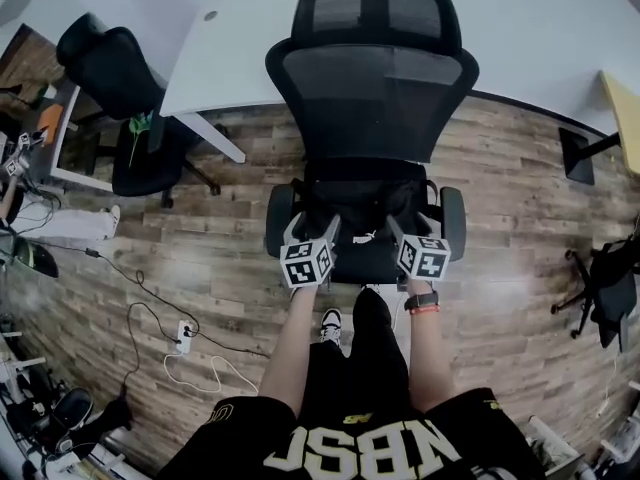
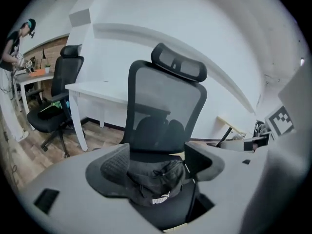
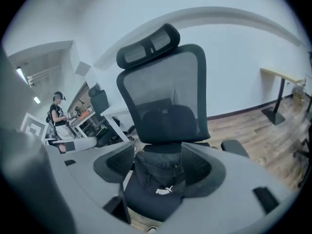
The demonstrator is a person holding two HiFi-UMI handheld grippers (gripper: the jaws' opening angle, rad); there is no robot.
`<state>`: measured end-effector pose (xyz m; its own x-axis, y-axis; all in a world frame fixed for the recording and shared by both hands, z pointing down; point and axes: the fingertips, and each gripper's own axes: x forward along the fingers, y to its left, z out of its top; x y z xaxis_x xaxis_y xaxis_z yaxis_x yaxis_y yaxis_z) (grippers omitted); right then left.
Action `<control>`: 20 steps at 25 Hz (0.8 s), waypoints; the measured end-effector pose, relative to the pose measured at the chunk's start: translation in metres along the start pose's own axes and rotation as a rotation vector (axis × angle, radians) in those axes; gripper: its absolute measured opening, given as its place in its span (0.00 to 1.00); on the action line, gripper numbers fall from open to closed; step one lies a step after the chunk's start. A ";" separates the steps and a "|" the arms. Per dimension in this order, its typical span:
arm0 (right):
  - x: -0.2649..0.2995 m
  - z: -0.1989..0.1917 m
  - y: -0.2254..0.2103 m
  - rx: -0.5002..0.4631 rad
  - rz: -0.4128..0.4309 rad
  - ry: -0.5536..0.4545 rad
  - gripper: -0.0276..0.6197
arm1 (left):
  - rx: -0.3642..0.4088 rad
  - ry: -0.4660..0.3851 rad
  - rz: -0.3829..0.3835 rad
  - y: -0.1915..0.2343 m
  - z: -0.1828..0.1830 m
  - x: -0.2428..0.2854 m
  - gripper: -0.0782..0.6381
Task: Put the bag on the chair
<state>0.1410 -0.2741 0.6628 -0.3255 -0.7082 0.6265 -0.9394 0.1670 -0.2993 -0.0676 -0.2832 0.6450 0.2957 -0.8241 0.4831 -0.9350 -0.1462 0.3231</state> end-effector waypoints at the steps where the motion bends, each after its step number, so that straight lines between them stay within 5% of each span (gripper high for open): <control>1: -0.009 0.013 0.008 -0.012 -0.001 -0.033 0.52 | 0.008 -0.024 -0.006 -0.002 0.011 -0.008 0.63; 7: -0.058 0.070 0.054 -0.110 0.014 -0.187 0.51 | 0.052 -0.181 -0.046 -0.017 0.081 -0.066 0.63; 16: -0.135 0.134 0.103 -0.174 0.026 -0.408 0.42 | 0.238 -0.396 -0.077 -0.049 0.171 -0.143 0.63; 20: -0.157 0.149 0.115 -0.199 -0.001 -0.465 0.39 | 0.285 -0.460 -0.084 -0.056 0.194 -0.172 0.55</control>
<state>0.1005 -0.2462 0.4227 -0.2848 -0.9315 0.2263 -0.9567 0.2614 -0.1280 -0.1044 -0.2395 0.3864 0.3154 -0.9482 0.0383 -0.9468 -0.3116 0.0810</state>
